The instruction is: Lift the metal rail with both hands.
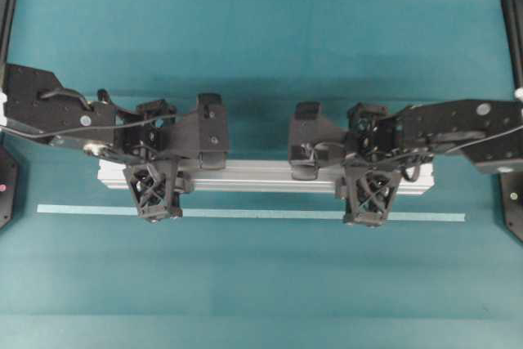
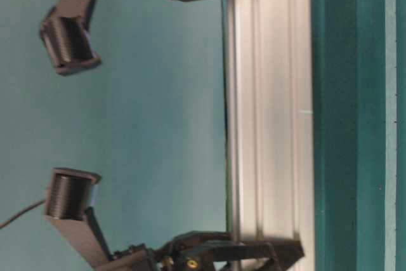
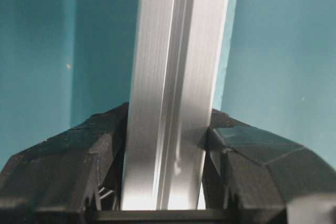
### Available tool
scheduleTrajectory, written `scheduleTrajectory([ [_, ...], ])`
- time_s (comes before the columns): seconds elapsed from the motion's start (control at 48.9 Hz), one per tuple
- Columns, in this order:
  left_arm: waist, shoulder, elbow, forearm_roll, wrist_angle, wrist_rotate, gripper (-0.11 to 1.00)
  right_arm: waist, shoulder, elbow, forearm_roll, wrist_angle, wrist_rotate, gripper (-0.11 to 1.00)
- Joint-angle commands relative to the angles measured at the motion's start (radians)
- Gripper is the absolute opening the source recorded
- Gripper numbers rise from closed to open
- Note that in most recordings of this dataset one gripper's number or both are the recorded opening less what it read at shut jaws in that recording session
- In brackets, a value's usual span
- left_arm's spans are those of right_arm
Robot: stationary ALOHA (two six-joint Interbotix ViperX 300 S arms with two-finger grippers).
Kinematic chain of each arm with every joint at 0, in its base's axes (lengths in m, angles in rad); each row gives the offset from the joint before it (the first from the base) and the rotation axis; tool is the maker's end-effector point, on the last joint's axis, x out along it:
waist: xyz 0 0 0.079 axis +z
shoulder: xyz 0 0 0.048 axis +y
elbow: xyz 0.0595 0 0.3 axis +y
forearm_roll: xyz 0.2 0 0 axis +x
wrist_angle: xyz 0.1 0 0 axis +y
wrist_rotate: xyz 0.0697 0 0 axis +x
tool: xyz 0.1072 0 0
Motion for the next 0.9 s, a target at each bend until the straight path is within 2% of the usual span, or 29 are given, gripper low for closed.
scheduleTrajectory([
  [0.0, 0.005, -0.002, 0.006, 0.003, -0.017, -0.043, 0.36, 0.028, 0.006, -0.002, 0.005, -0.026, -0.003, 0.39],
  [0.368, -0.011, 0.003, 0.077, 0.0, -0.084, -0.044, 0.36, 0.041, 0.04, 0.044, 0.008, -0.097, -0.002, 0.39],
  [0.511, -0.011, 0.012, 0.08, 0.0, -0.127, -0.043, 0.36, 0.043, 0.052, 0.066, 0.009, -0.137, 0.005, 0.39],
  [0.879, -0.02, 0.055, 0.081, 0.0, -0.14, -0.046, 0.36, 0.044, 0.103, 0.069, 0.012, -0.186, 0.002, 0.39],
])
